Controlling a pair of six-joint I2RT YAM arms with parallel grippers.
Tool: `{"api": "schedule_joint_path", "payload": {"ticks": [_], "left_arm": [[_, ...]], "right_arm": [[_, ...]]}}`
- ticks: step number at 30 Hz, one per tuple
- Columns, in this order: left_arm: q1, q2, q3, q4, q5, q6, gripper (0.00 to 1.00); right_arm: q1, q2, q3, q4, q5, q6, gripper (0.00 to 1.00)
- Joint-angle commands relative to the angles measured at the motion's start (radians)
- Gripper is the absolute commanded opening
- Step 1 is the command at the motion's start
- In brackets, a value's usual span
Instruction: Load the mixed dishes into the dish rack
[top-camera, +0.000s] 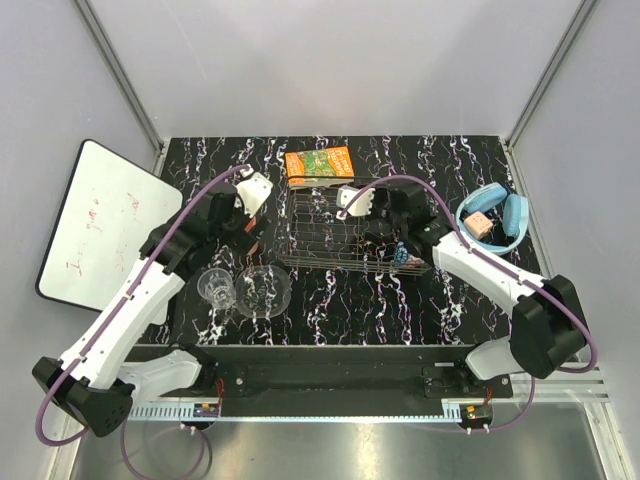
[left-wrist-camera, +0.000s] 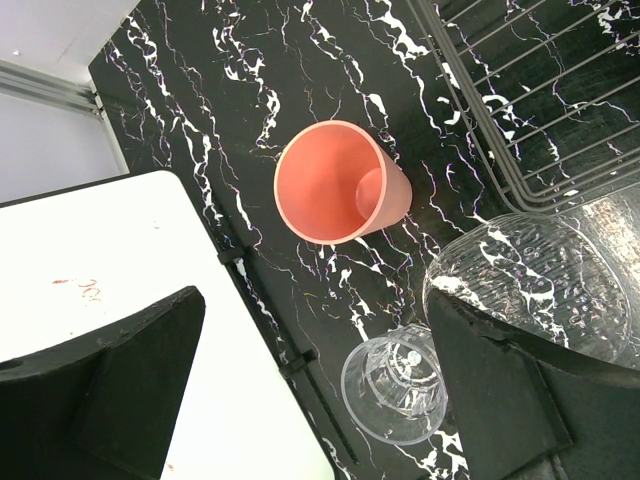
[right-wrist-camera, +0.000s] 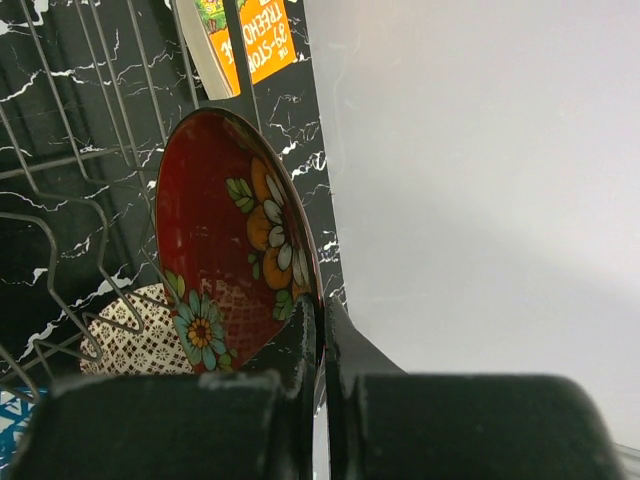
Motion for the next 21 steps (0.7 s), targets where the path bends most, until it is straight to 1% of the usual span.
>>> {"api": "schedule_joint_path", "payload": {"ticks": [1, 7, 16, 21], "left_arm": [[0.008, -0.006, -0.006, 0.053, 0.010, 0.003, 0.99], [0.011, -0.009, -0.010, 0.055, 0.009, 0.003, 0.99], [0.013, -0.016, -0.011, 0.056, 0.009, -0.002, 0.99], [0.016, -0.029, -0.019, 0.055, 0.002, 0.010, 0.99]], "right_arm": [[-0.002, -0.039, 0.006, 0.081, -0.033, -0.044, 0.00], [-0.002, 0.007, -0.010, 0.096, -0.064, -0.021, 0.00], [-0.003, 0.100, -0.017, 0.159, -0.043, -0.020, 0.00], [-0.003, 0.152, -0.020, 0.213, -0.007, 0.032, 0.00]]}}
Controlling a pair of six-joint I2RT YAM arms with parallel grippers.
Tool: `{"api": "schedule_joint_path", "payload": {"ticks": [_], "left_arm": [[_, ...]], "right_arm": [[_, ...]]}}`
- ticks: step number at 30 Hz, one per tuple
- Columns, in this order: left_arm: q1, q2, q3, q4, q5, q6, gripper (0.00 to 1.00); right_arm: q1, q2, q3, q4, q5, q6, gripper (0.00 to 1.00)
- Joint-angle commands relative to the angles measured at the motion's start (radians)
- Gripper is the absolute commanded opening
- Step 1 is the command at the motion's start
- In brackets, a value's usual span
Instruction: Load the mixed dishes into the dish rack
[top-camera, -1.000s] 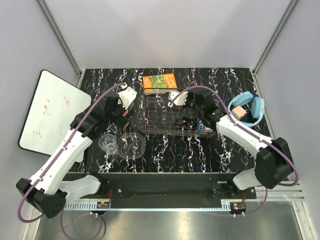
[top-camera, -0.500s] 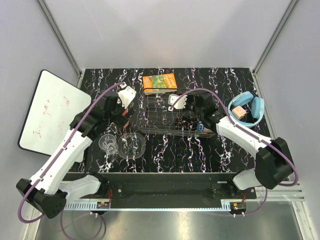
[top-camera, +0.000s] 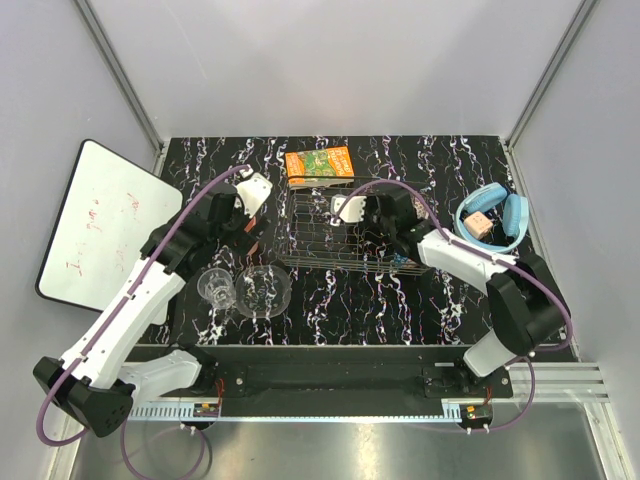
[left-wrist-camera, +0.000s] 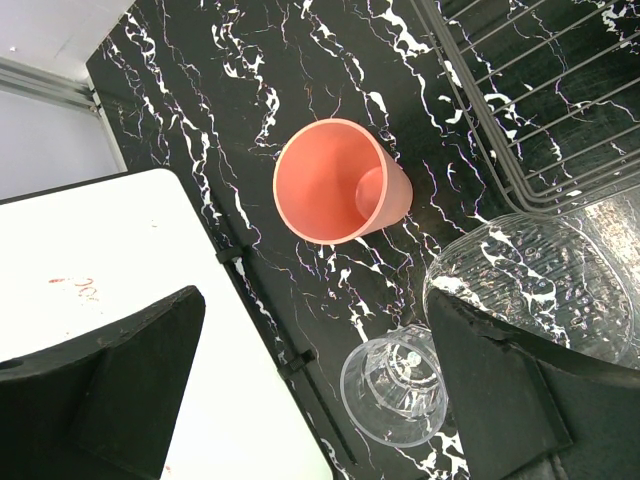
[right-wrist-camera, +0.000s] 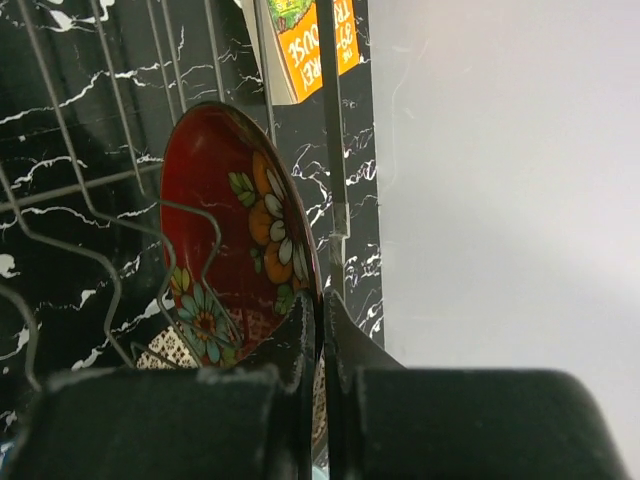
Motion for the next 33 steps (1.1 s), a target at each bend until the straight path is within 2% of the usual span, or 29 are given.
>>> {"api": "schedule_joint_path", "payload": {"ticks": [1, 5, 6, 8, 11, 13, 15, 18, 20, 22, 24, 26, 27, 28, 29, 30, 31, 32, 33], "left_arm": [[0.007, -0.028, -0.007, 0.047, -0.001, 0.010, 0.99], [0.007, -0.027, -0.012, 0.050, -0.003, 0.013, 0.99], [0.009, -0.027, -0.012, 0.048, -0.003, 0.013, 0.99], [0.010, -0.024, -0.012, 0.051, -0.003, 0.012, 0.99], [0.009, -0.021, -0.007, 0.053, -0.004, 0.013, 0.99], [0.010, -0.018, -0.002, 0.053, -0.008, 0.012, 0.99], [0.010, -0.013, 0.001, 0.056, -0.008, 0.012, 0.99], [0.010, -0.010, -0.001, 0.065, -0.021, 0.013, 0.99], [0.010, -0.011, -0.012, 0.074, -0.027, 0.019, 0.99], [0.010, -0.002, -0.015, 0.080, -0.037, 0.021, 0.99], [0.010, 0.001, -0.015, 0.080, -0.038, 0.022, 0.99], [0.012, 0.002, -0.012, 0.080, -0.041, 0.021, 0.99], [0.012, 0.004, -0.009, 0.082, -0.046, 0.022, 0.99], [0.012, 0.001, -0.007, 0.082, -0.057, 0.027, 0.99], [0.012, 0.001, -0.005, 0.082, -0.063, 0.030, 0.99], [0.013, -0.002, -0.007, 0.082, -0.066, 0.036, 0.99], [0.015, -0.007, -0.008, 0.083, -0.072, 0.039, 0.99], [0.016, -0.007, -0.007, 0.083, -0.072, 0.041, 0.99], [0.018, -0.007, -0.001, 0.083, -0.073, 0.041, 0.99]], "right_arm": [[-0.003, 0.021, 0.010, 0.148, 0.031, 0.041, 0.00], [-0.003, 0.019, -0.022, 0.248, 0.127, 0.104, 0.02], [-0.001, 0.012, -0.029, 0.257, 0.138, 0.130, 0.16], [0.001, -0.027, -0.061, 0.275, 0.158, 0.164, 0.31], [0.002, -0.085, -0.094, 0.277, 0.183, 0.240, 0.41], [0.013, -0.110, -0.105, 0.247, 0.195, 0.288, 0.52], [0.037, -0.152, -0.126, 0.240, 0.224, 0.314, 0.55], [0.077, -0.229, -0.148, 0.207, 0.268, 0.380, 0.66], [0.135, -0.281, -0.151, 0.168, 0.305, 0.405, 0.77], [0.204, -0.315, -0.143, 0.119, 0.380, 0.411, 0.83], [0.247, -0.329, -0.111, 0.012, 0.432, 0.483, 0.98], [0.321, -0.343, -0.034, -0.089, 0.518, 0.638, 1.00], [0.362, -0.353, -0.010, -0.191, 0.619, 0.683, 1.00], [0.435, -0.388, 0.028, -0.192, 0.711, 0.728, 1.00], [0.580, -0.406, 0.053, -0.212, 0.776, 0.835, 1.00], [0.650, -0.424, 0.081, -0.255, 0.811, 0.916, 1.00], [0.677, -0.442, 0.151, -0.319, 0.781, 1.028, 1.00], [0.662, -0.447, 0.189, -0.507, 0.719, 1.359, 1.00], [0.634, -0.455, 0.204, -0.534, 0.489, 1.473, 1.00]]}}
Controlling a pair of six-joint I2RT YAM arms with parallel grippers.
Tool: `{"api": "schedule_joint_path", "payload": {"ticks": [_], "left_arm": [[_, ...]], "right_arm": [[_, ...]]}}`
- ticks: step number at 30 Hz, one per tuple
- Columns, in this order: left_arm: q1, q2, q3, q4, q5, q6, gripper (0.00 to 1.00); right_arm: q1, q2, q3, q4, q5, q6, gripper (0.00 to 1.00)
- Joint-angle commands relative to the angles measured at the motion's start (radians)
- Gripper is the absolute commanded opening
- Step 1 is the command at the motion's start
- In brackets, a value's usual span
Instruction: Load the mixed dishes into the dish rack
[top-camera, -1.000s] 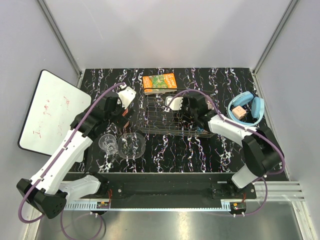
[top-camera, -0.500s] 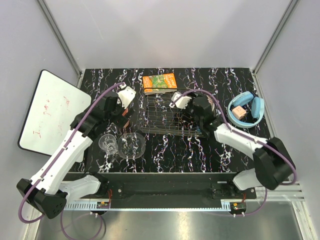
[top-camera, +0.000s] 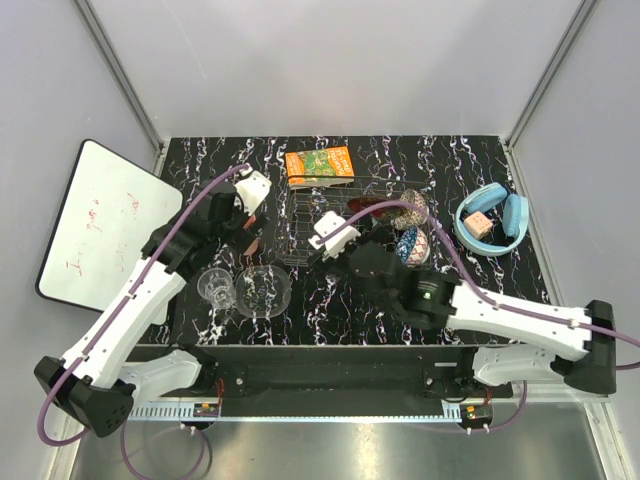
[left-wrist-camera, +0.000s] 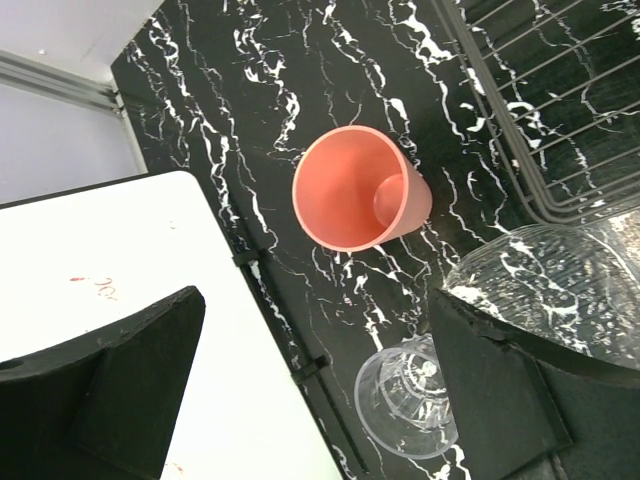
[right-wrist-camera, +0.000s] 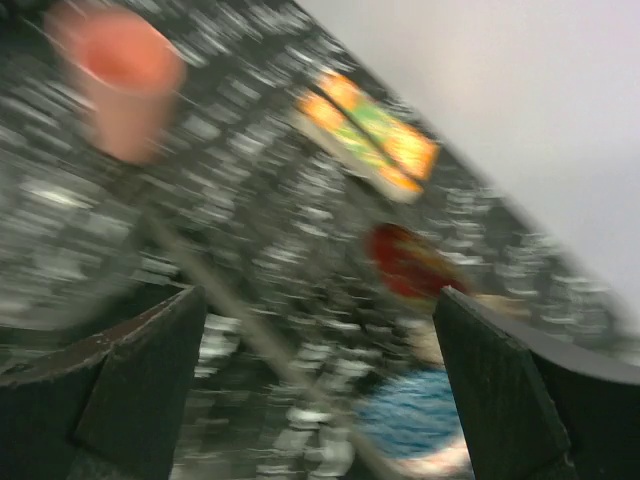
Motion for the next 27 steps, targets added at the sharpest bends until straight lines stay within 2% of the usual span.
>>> {"api": "schedule_joint_path", "payload": {"ticks": [1, 3, 4, 5, 8, 12, 16, 22, 27], "left_arm": [[0.008, -0.004, 0.017, 0.043, -0.042, 0.019, 0.99], [0.009, -0.004, 0.038, 0.027, -0.042, 0.005, 0.99], [0.009, -0.005, 0.046, 0.021, -0.039, -0.001, 0.99], [0.009, -0.010, 0.052, 0.007, -0.038, -0.002, 0.99], [0.008, -0.019, 0.069, -0.011, -0.036, -0.012, 0.99], [0.009, -0.024, 0.087, -0.033, -0.041, -0.013, 0.99], [0.009, -0.041, 0.087, -0.040, -0.048, -0.006, 0.99], [0.009, -0.068, 0.061, -0.057, -0.051, 0.001, 0.99], [0.009, -0.080, 0.057, -0.076, -0.044, -0.006, 0.99]], "right_arm": [[0.010, -0.116, 0.143, -0.326, -0.334, 0.743, 1.00], [-0.008, -0.133, 0.071, -0.177, -0.704, 0.811, 1.00], [-0.008, -0.137, -0.001, -0.115, -0.736, 0.837, 1.00], [-0.008, -0.127, -0.023, -0.051, -0.730, 0.913, 1.00], [-0.008, -0.026, -0.050, 0.005, -0.715, 0.981, 0.99], [-0.008, 0.099, -0.122, 0.174, -0.652, 1.095, 0.88], [-0.008, 0.264, -0.115, 0.189, -0.568, 1.179, 0.89], [-0.008, 0.407, -0.087, 0.212, -0.489, 1.297, 0.88], [-0.008, 0.490, -0.103, 0.332, -0.479, 1.369, 0.85]]}}
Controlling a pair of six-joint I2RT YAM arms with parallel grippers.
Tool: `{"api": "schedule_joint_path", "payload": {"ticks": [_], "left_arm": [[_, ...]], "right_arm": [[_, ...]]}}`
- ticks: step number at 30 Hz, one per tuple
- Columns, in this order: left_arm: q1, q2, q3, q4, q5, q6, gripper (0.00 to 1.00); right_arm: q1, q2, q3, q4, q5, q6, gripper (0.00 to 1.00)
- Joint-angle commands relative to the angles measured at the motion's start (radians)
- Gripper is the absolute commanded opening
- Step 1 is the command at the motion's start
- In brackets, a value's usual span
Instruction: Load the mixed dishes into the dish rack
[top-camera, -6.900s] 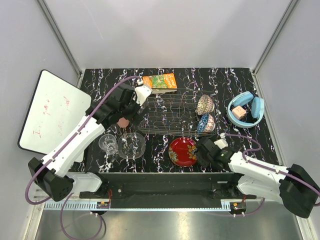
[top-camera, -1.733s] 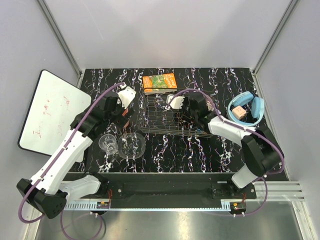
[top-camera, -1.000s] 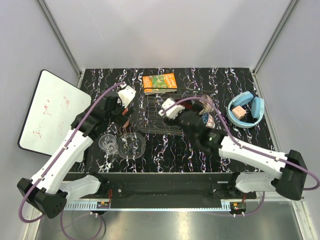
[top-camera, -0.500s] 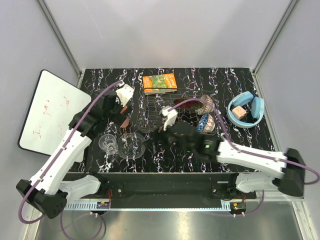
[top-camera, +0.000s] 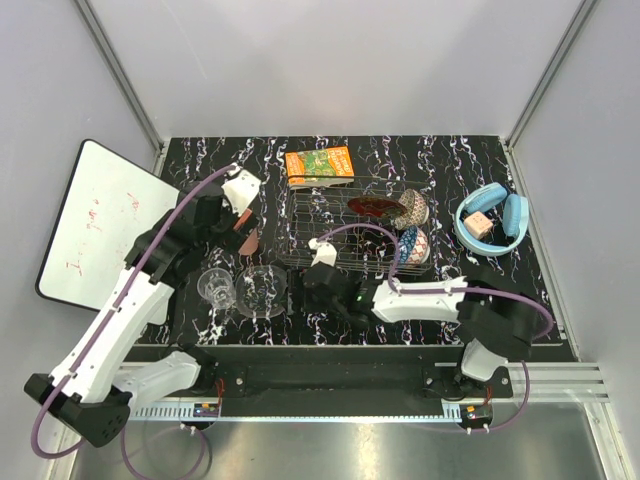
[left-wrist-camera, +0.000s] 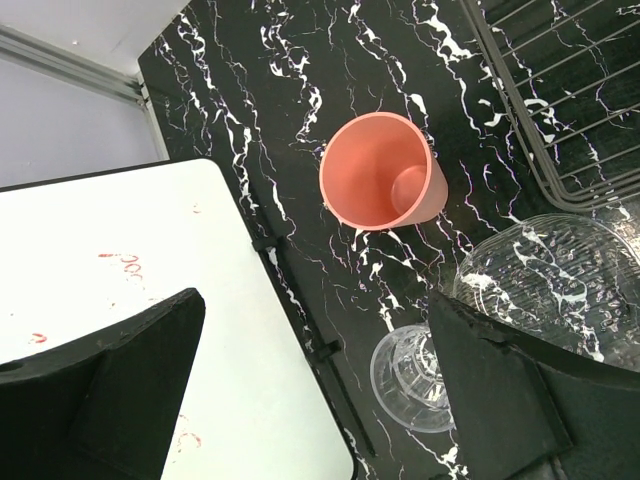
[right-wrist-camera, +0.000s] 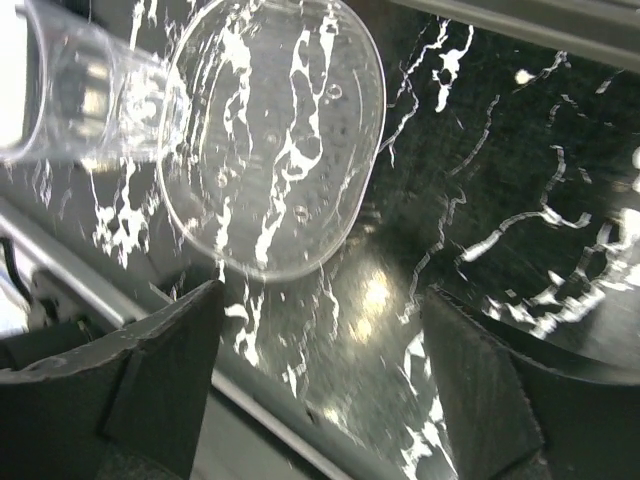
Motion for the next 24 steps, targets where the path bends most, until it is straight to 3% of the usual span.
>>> {"api": "schedule_joint_path", "payload": {"ticks": [1, 10, 13, 17, 18, 21, 24], "left_arm": [[0.004, -0.022, 0.010, -0.002, -0.022, -0.001, 0.99], [0.004, -0.034, 0.004, -0.030, -0.039, 0.042, 0.99], [0.004, -0.032, 0.004, -0.030, -0.030, 0.043, 0.99], [0.003, -0.026, 0.006, -0.028, -0.028, 0.040, 0.99], [0.004, -0.026, 0.006, -0.027, -0.027, 0.042, 0.99], [0.004, -0.028, 0.002, -0.022, -0.027, 0.045, 0.99], [0.004, -0.032, 0.002, -0.024, -0.024, 0.042, 0.99]], "right_arm": [[0.000, 0.086, 0.022, 0.170, 0.046, 0.133, 0.84], [-0.006, 0.222, 0.119, 0.176, 0.003, 0.177, 0.77], [-0.016, 0.247, 0.133, 0.167, -0.019, 0.194, 0.70], [-0.034, 0.256, 0.125, 0.156, -0.036, 0.222, 0.50], [-0.034, 0.256, 0.114, 0.156, -0.040, 0.223, 0.39], [-0.035, 0.246, 0.102, 0.146, -0.039, 0.225, 0.20], [-0.035, 0.232, 0.093, 0.135, -0.027, 0.217, 0.12]]}}
